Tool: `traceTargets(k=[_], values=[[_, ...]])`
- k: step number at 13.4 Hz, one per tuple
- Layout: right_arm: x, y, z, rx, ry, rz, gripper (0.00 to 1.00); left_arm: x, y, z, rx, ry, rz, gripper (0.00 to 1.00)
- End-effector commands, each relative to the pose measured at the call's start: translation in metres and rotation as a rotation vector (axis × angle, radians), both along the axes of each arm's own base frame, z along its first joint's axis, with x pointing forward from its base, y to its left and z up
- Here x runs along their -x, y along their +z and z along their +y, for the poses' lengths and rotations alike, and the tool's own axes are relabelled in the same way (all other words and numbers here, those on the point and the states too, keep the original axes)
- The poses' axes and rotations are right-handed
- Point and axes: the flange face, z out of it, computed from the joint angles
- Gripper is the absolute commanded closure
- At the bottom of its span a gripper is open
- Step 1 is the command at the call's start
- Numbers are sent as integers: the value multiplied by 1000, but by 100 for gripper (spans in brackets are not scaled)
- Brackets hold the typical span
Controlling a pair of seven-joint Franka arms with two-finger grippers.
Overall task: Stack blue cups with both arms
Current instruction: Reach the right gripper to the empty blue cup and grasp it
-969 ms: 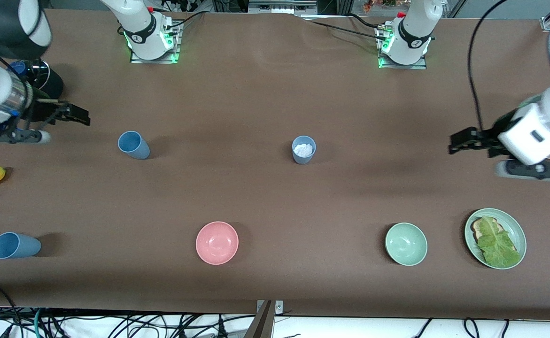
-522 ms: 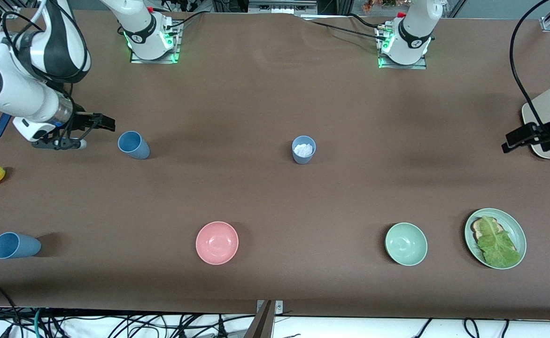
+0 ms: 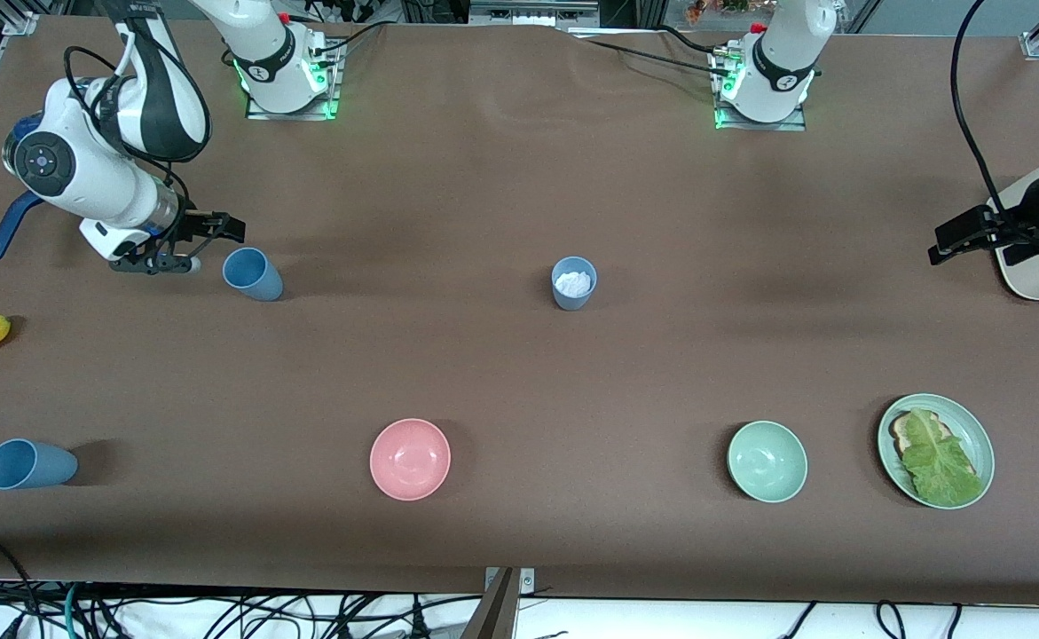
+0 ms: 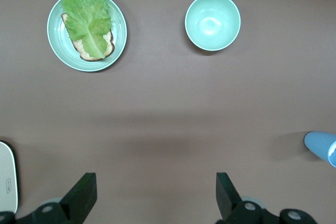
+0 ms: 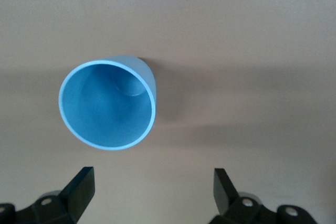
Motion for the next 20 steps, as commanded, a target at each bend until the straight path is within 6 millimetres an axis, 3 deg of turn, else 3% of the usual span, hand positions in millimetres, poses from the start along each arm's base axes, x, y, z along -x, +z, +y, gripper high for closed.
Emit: traceTargets(k=[1, 5, 10, 11, 13, 16, 17, 20], values=[[-4, -9, -9, 1, 16, -37, 0, 5, 5, -2, -25, -17, -1, 0], [-11, -30, -23, 4, 3, -66, 0, 6, 5, -1, -25, -17, 1, 0], [-13, -40, -22, 4, -13, -66, 7, 5, 5, -9, -24, -32, 0, 0], [-15, -46, -22, 5, -13, -74, 13, 5, 5, -22, -30, -55, 0, 0], [-16, -56, -22, 5, -14, -77, 36, 5, 5, -28, -31, -65, 0, 0], [-16, -56, -21, 2, -21, -70, 92, 5, 6, -25, -30, -60, 0, 0], [-16, -55, -21, -1, -26, -70, 100, 5, 5, -24, -31, -60, 2, 0], [-21, -45, -18, -1, -37, -70, 100, 5, 5, -20, -29, -54, 2, 0]])
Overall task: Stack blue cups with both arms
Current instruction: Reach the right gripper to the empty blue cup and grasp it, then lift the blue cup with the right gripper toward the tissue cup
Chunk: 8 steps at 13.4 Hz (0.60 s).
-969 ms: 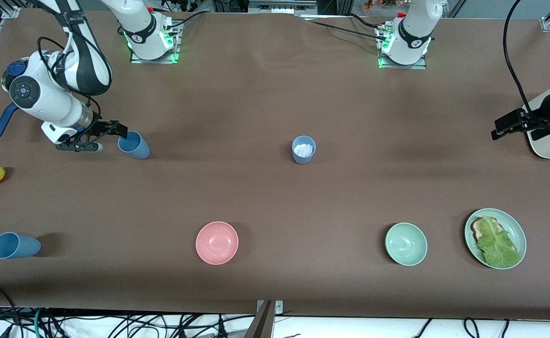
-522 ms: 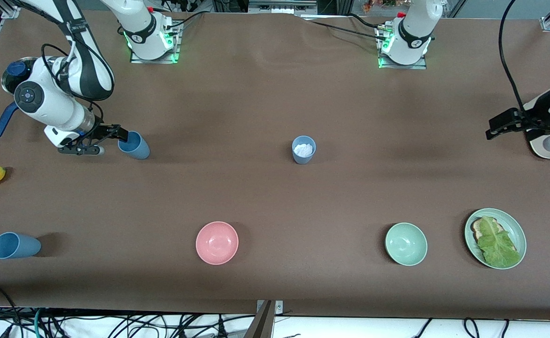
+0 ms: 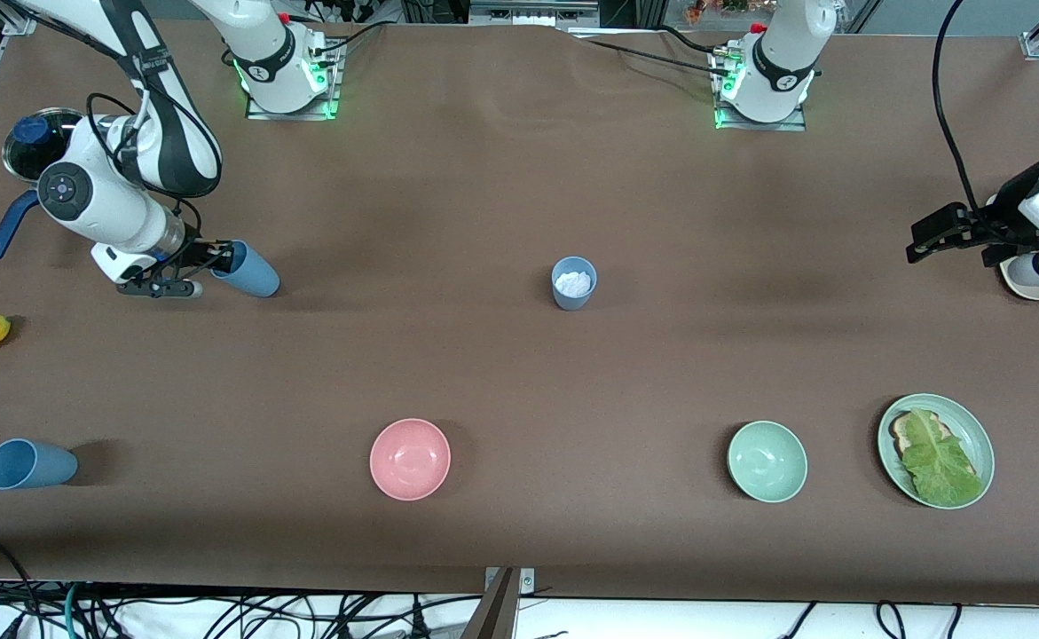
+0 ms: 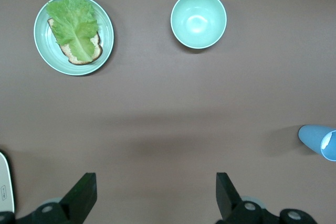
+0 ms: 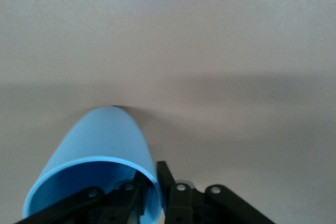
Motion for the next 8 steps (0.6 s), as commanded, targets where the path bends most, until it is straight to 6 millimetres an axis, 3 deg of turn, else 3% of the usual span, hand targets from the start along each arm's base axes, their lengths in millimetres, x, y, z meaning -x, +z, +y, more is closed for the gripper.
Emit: traceTargets(k=[1, 5, 8], values=[[-14, 22, 4, -5, -10, 9, 100, 6, 5, 5, -28, -9, 1, 0], [-73, 115, 36, -39, -23, 111, 100, 6, 5, 7, -28, -6, 1, 0], [-92, 152, 85, -32, -38, 109, 100, 6, 5, 7, -28, -6, 3, 0]])
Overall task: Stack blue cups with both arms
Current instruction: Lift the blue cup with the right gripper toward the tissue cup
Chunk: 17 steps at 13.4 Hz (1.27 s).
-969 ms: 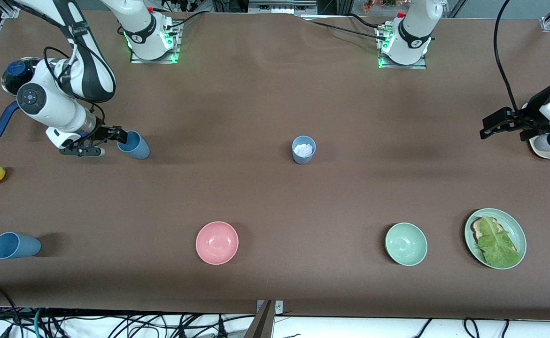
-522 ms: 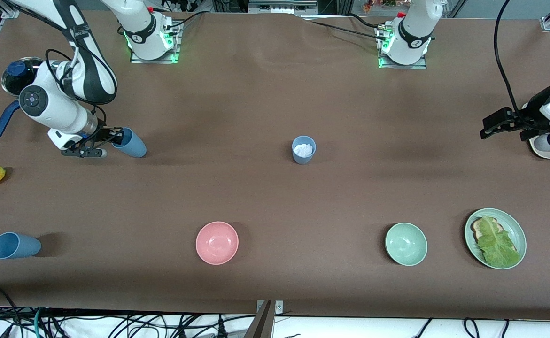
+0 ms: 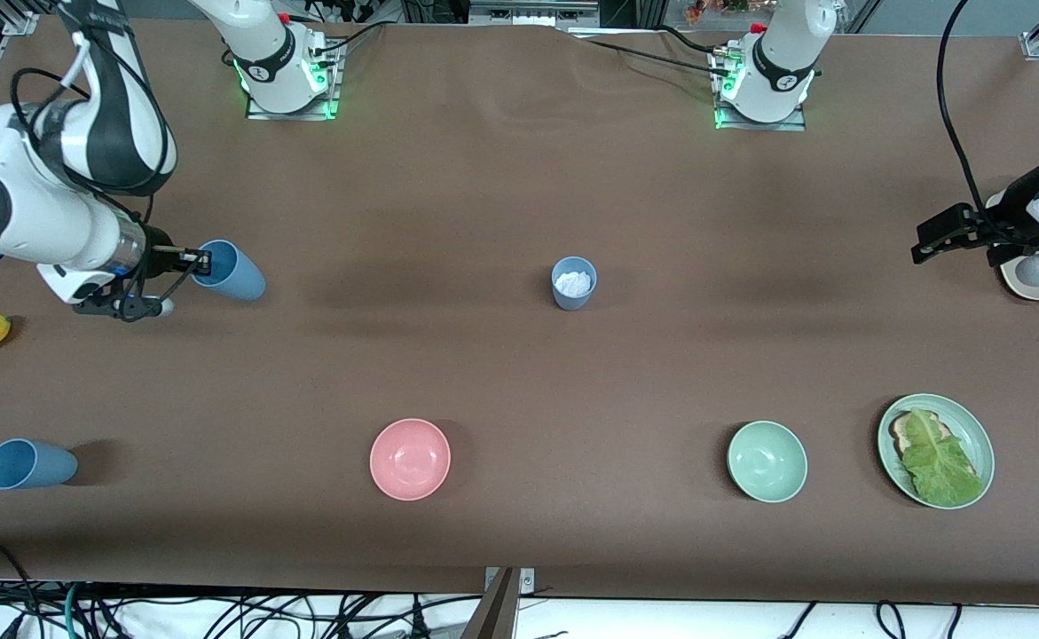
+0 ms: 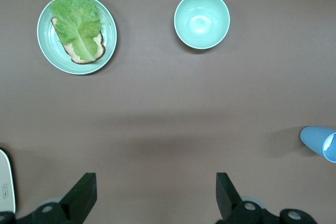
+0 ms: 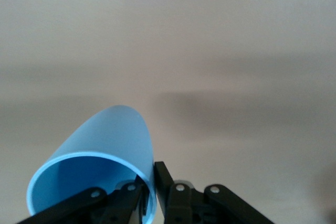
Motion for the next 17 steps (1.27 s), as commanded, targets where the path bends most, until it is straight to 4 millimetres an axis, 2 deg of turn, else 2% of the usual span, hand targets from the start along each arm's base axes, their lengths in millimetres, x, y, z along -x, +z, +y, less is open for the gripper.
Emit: traceTargets(k=[1, 4, 9, 10, 13, 16, 17], values=[[-18, 19, 60, 16, -39, 5, 100, 6, 4, 2, -27, -12, 6, 0], [-20, 32, 149, 50, -118, -26, 100, 5, 2, 3, -27, -10, 6, 0], [-29, 51, 317, 25, -302, -2, 100, 5, 1, 1, -27, -15, 9, 0], [-20, 54, 348, 29, -319, -10, 100, 5, 3, 0, -29, -18, 6, 0], [20, 51, 425, 19, -401, -50, 100, 9, 5, -8, -25, -29, 19, 0], [52, 45, 484, 2, -464, -74, 100, 9, 4, -6, -27, -27, 24, 0], [56, 47, 499, -12, -501, -84, 100, 9, 3, -6, -25, -27, 26, 0]])
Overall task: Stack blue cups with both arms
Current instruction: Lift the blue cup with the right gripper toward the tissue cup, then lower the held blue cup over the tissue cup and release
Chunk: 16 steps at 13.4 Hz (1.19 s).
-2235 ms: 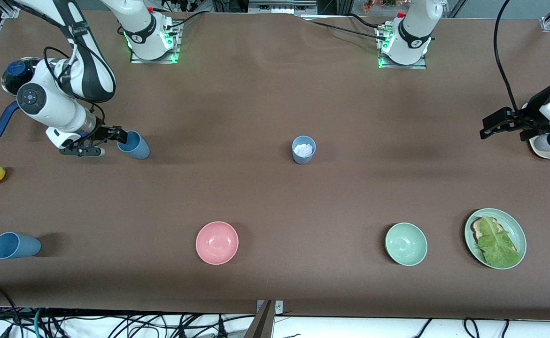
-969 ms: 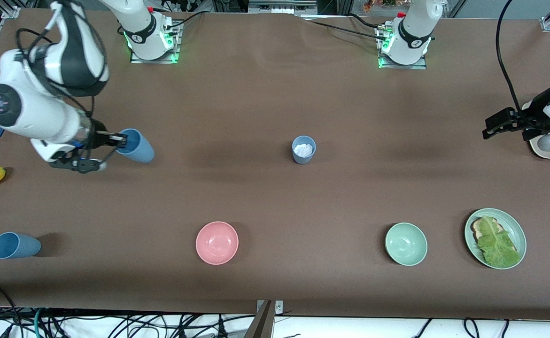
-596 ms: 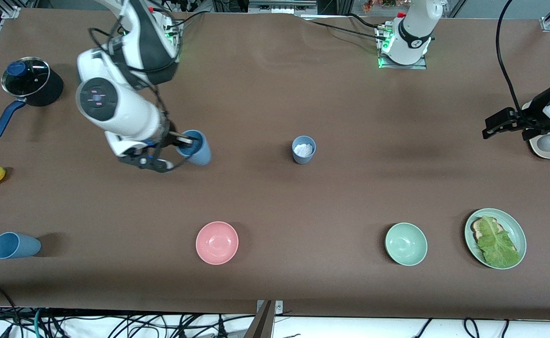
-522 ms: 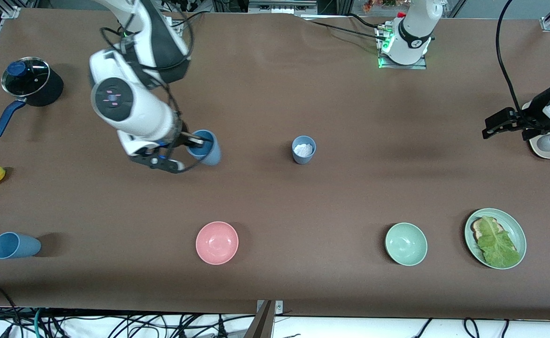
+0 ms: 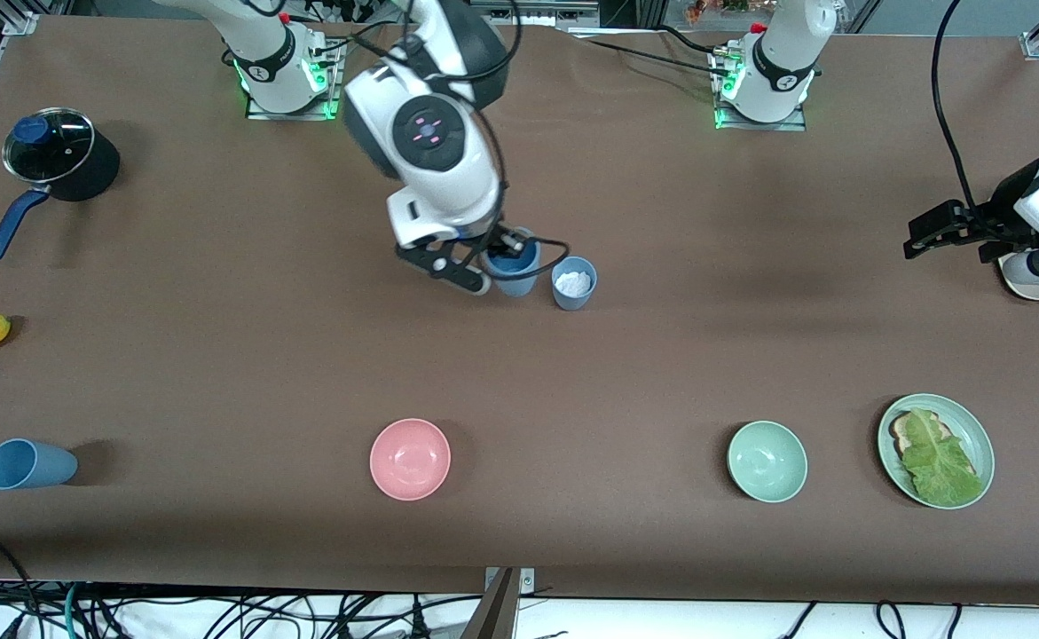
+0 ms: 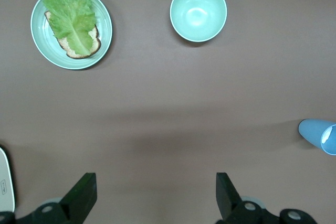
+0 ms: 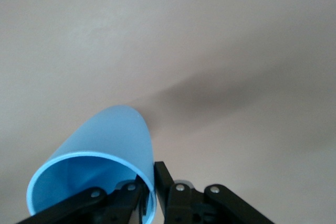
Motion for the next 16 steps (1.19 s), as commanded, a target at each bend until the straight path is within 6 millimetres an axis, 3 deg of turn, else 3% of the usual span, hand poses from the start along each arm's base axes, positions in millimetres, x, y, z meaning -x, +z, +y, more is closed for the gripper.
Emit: traceTargets(k=[1, 7, 11, 16], values=[[6, 5, 40, -30, -86, -27, 100, 7, 6, 1, -27, -16, 3, 0], [25, -37, 77, -14, -127, -26, 100, 5, 5, -1, -28, -11, 2, 0], [27, -40, 77, -7, -137, -15, 100, 5, 5, 8, -28, -3, 1, 0], [29, -49, 76, 10, -139, -3, 100, 5, 5, 4, -28, -6, 1, 0]])
